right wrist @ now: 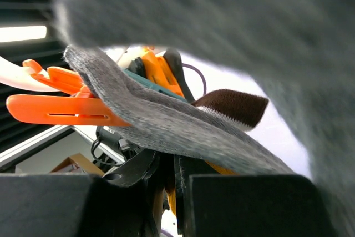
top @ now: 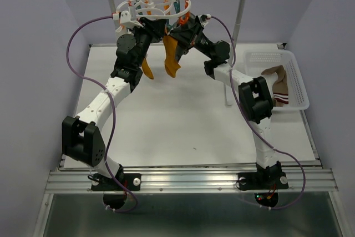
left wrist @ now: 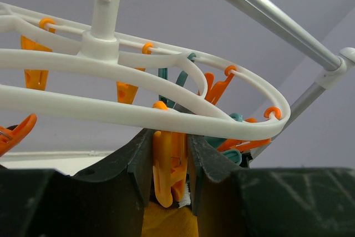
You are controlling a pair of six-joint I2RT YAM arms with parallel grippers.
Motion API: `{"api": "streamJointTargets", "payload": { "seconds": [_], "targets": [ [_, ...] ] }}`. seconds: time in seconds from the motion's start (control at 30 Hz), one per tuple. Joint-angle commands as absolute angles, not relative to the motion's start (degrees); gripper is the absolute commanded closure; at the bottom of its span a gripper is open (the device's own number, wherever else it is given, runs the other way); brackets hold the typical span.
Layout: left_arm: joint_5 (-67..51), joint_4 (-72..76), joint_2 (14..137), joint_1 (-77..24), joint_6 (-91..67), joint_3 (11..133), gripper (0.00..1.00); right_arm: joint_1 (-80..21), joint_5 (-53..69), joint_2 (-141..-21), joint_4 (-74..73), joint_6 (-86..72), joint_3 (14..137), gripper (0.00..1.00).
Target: Clip the socks to the hanger
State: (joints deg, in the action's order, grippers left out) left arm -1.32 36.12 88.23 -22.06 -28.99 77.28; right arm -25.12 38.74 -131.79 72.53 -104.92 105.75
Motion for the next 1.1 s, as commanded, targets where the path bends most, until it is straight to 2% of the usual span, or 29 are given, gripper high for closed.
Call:
{"api": "streamJointTargets", "payload": {
  "seconds": [0.0,0.67,0.73,0.8,0.87,1.07],
  "targets": [
    [1.21,38.23,85.78,-22.59,-28.30,77.96,1.00,-24.87,38.49,-132.27,79.27,-105.90,110.12,0.87],
    [2.90,38.50,86.40,-22.85,-28.21,78.75,1.00,-24.87,39.11,-132.28,87.80,-112.32,107.93,0.90],
    [3.08,38.50,86.40,-22.76,-28.39,78.75,0.95,-24.87,39.20,-132.01,88.15,-112.50,107.58,0.90],
    [3.43,38.50,86.31,-22.85,-28.48,78.75,0.94,-24.87,39.37,-131.84,88.50,-112.76,107.05,0.91],
    [3.34,38.50,86.40,-22.85,-28.65,78.75,1.00,-24.87,39.46,-131.84,88.68,-112.94,106.88,0.91],
    [2.11,39.20,86.40,-22.85,-29.27,78.58,1.00,-24.87,39.20,-132.36,88.59,-113.12,106.87,0.90]
  ]
}}
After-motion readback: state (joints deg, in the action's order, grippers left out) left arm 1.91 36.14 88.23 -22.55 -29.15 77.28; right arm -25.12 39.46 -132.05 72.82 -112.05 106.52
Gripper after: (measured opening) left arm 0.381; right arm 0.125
